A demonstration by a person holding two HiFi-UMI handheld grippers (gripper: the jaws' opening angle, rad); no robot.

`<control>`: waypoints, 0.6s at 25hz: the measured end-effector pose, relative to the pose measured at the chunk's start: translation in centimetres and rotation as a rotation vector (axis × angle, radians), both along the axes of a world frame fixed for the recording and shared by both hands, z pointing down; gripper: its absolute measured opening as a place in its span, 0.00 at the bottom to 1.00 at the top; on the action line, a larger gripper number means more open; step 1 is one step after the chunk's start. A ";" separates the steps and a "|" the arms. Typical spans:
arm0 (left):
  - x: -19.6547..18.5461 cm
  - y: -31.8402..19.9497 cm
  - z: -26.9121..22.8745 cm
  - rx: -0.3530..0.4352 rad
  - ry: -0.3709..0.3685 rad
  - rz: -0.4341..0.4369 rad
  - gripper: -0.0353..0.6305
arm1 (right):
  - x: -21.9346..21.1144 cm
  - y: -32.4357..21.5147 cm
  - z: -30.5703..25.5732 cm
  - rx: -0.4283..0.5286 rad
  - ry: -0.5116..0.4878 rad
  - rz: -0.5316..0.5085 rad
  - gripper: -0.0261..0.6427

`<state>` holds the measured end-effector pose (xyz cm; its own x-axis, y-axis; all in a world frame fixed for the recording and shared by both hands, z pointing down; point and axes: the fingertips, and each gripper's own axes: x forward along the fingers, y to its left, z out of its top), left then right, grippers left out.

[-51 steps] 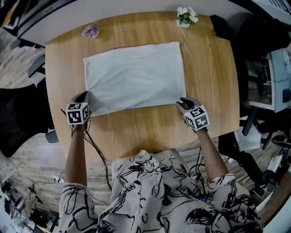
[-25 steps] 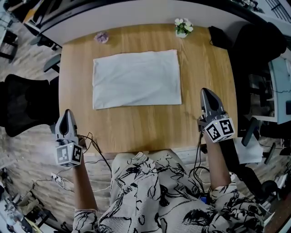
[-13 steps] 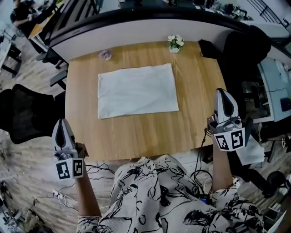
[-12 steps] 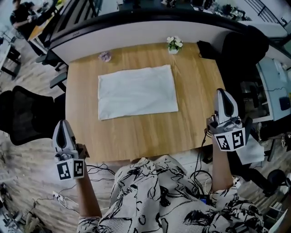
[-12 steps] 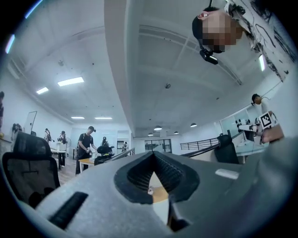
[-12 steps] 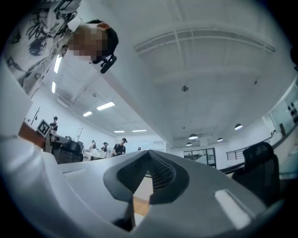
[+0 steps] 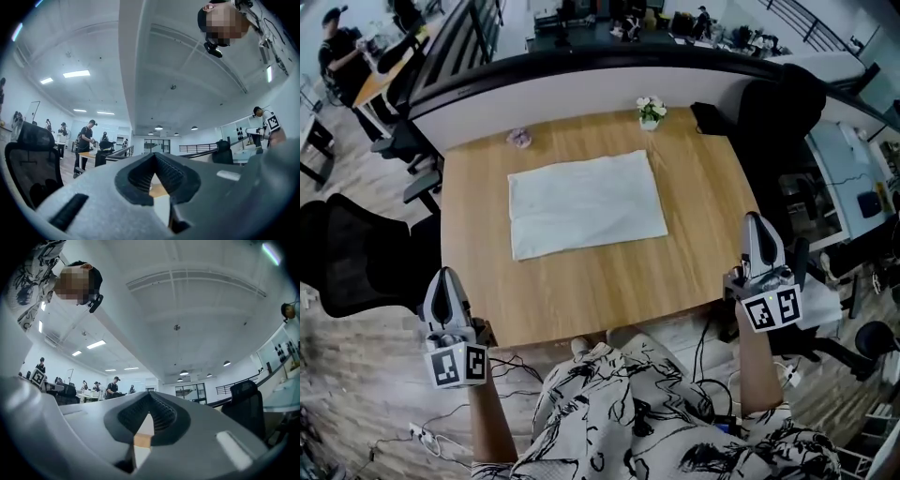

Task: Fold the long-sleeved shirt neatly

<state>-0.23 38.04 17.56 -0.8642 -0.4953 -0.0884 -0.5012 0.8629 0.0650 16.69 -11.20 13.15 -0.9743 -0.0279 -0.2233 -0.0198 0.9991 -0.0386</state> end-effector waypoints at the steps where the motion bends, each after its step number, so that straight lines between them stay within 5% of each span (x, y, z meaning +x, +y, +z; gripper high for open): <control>1: 0.3 0.3 -0.1 0.001 -0.002 0.010 0.06 | 0.5 0.5 -0.1 0.008 0.007 0.010 0.05; 9: 2.2 0.7 -0.9 -0.065 -0.011 0.079 0.06 | 4.4 2.4 -1.2 0.036 0.071 0.126 0.05; 15: 3.4 1.8 -1.2 -0.062 -0.026 0.077 0.06 | 4.9 4.0 -1.8 0.051 0.093 0.112 0.05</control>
